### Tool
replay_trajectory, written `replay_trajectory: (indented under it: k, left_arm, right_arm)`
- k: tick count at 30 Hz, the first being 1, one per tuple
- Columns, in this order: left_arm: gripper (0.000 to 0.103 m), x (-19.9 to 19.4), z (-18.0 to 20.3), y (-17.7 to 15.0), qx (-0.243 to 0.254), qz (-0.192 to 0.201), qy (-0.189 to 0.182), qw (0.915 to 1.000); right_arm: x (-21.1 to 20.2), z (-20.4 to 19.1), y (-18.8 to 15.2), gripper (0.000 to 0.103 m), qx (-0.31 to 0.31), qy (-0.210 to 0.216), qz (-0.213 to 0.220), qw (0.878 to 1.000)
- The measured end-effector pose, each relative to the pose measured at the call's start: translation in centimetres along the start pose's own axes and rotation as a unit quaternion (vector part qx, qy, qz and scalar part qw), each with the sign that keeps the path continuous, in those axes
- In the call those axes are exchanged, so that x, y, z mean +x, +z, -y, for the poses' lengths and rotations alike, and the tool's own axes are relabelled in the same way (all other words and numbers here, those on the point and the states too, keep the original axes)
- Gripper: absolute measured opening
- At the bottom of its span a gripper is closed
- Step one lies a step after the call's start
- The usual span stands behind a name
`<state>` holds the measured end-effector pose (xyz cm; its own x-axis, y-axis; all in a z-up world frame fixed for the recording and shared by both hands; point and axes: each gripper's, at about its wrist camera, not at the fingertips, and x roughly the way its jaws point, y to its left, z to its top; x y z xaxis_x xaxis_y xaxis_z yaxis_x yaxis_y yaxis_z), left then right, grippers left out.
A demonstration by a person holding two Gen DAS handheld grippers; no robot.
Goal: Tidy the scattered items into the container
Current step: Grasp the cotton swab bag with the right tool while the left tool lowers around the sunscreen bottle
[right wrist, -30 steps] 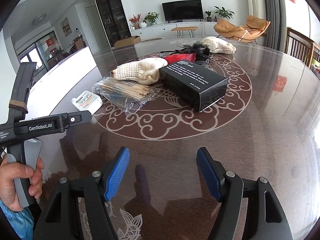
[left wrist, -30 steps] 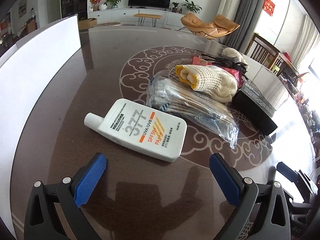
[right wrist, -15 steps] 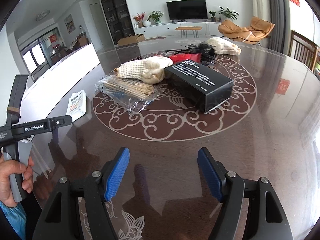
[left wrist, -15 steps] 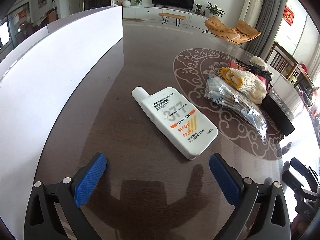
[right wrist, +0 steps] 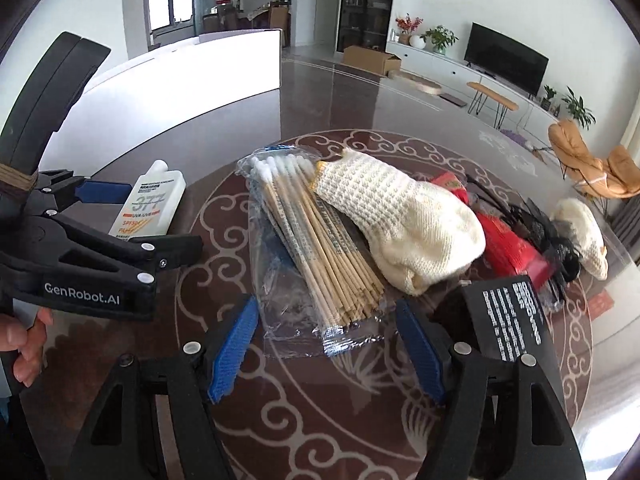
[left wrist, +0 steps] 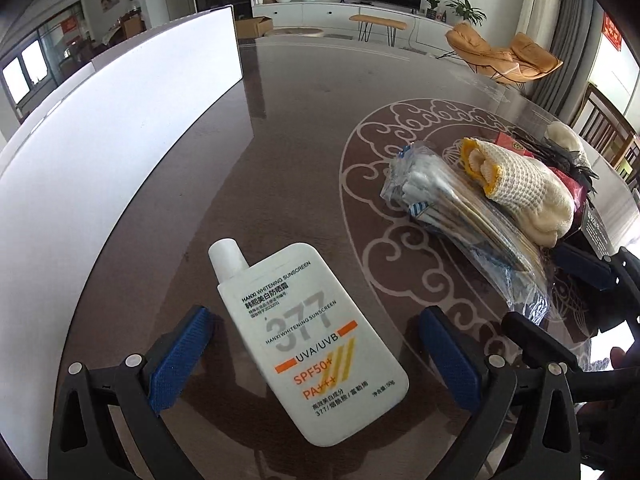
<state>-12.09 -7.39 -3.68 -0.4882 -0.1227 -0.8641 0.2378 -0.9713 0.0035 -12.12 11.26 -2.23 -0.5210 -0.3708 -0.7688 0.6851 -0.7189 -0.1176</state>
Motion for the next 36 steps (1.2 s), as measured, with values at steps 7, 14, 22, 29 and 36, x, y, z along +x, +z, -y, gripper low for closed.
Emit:
replay_trajectory:
  k: [7,14,22,29,36]
  left_arm:
    - [0.103,0.7,-1.4,1.6,0.003,-0.005,-0.007,1.0000]
    - [0.102,0.4,-1.8,1.1,0.052,0.014,-0.035,0.9979]
    - [0.091,-3.4,-0.6,-4.1,0.161,0.038,-0.144,0.9755]
    - [0.103,-2.8,0.9,-3.8,0.125,0.031,-0.087,0.9879]
    - [0.103,-0.7,1.7,-1.0,0.046,0.012,-0.029,0.9985]
  right_arm:
    - [3.5,-1.9,3.6,0.073,-0.072,0.038,0.012,0.997]
    - [3.9,-1.7,4.1,0.030,-0.040,0.018,-0.003,0.999]
    - [-5.4,-2.8,-6.1,0.029,0.060,-0.007,-0.017,0.998]
    - [-8.6,-2.3,-10.9,0.065,0.105,-0.070,-0.017,0.992]
    - [-7.1,-0.4,-9.6,0.070,0.142,-0.038,-0.020,0.989]
